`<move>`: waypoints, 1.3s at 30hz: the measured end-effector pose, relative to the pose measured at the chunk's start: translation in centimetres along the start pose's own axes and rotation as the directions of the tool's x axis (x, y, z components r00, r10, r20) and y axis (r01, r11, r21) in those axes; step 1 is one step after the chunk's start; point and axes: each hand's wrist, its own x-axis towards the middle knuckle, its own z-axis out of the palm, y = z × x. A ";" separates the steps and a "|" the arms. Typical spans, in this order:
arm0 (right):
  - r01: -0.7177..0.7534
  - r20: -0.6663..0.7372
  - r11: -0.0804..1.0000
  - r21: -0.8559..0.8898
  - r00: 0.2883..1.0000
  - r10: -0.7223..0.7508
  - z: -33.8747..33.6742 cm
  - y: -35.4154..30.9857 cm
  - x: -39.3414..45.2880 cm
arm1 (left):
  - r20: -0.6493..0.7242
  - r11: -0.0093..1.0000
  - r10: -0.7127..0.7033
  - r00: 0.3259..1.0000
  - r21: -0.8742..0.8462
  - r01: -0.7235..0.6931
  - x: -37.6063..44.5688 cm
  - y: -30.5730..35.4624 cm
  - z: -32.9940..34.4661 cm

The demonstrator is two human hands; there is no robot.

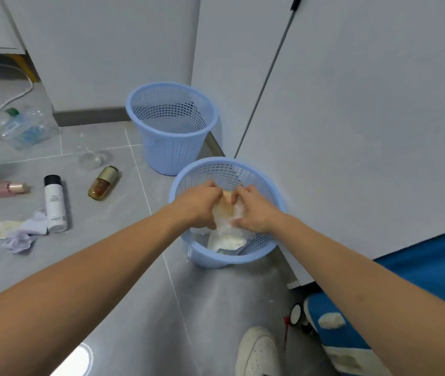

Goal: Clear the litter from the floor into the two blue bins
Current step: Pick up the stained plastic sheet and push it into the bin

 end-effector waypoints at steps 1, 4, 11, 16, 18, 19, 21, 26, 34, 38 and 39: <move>0.002 0.037 0.996 -0.086 0.999 0.001 0.4 0.0 0.2 | 0.049 0.999 -0.018 0.999 0.047 0.016 0.6 0.1 0.5; 0.060 0.057 0.896 -0.440 0.998 -0.039 1.7 -0.2 0.7 | 0.188 0.983 -0.049 0.981 0.186 0.013 1.7 0.2 1.6; 0.033 0.059 0.839 -0.543 0.998 -0.001 3.0 -0.7 1.8 | 0.268 0.871 -0.103 0.958 0.489 -0.043 2.7 0.2 3.1; 0.011 0.232 0.906 -0.424 0.968 0.097 2.8 -0.3 2.5 | 0.348 0.853 -0.162 0.923 0.520 -0.047 4.0 0.2 3.9; 0.016 0.257 0.900 -0.435 0.961 0.107 3.2 -0.4 2.7 | 0.355 0.842 -0.171 0.919 0.537 -0.050 4.4 0.2 4.4; 0.019 0.254 0.899 -0.437 0.962 0.103 3.5 -0.4 2.9 | 0.359 0.835 -0.171 0.918 0.547 -0.058 4.7 0.3 4.7; 0.024 0.252 0.900 -0.436 0.963 0.096 3.9 -0.2 3.2 | 0.365 0.828 -0.171 0.915 0.556 -0.067 5.2 0.2 5.3; 0.017 0.265 0.919 -0.394 0.959 0.096 4.2 0.2 3.6 | 0.401 0.837 -0.174 0.899 0.541 -0.079 5.7 -0.2 5.8; -0.066 0.221 0.936 -0.347 0.964 0.149 0.4 0.0 1.7 | 0.274 0.917 -0.082 0.958 0.397 -0.035 3.5 0.7 1.5; -0.114 0.098 0.941 -0.319 0.984 0.152 -2.0 -1.2 -0.5 | 0.124 0.963 0.006 0.992 0.266 -0.039 0.7 1.1 -0.5; -0.115 0.053 0.941 -0.318 0.989 0.139 -2.6 -1.7 -1.2 | 0.098 0.969 0.022 0.995 0.243 -0.045 -0.2 1.1 -0.9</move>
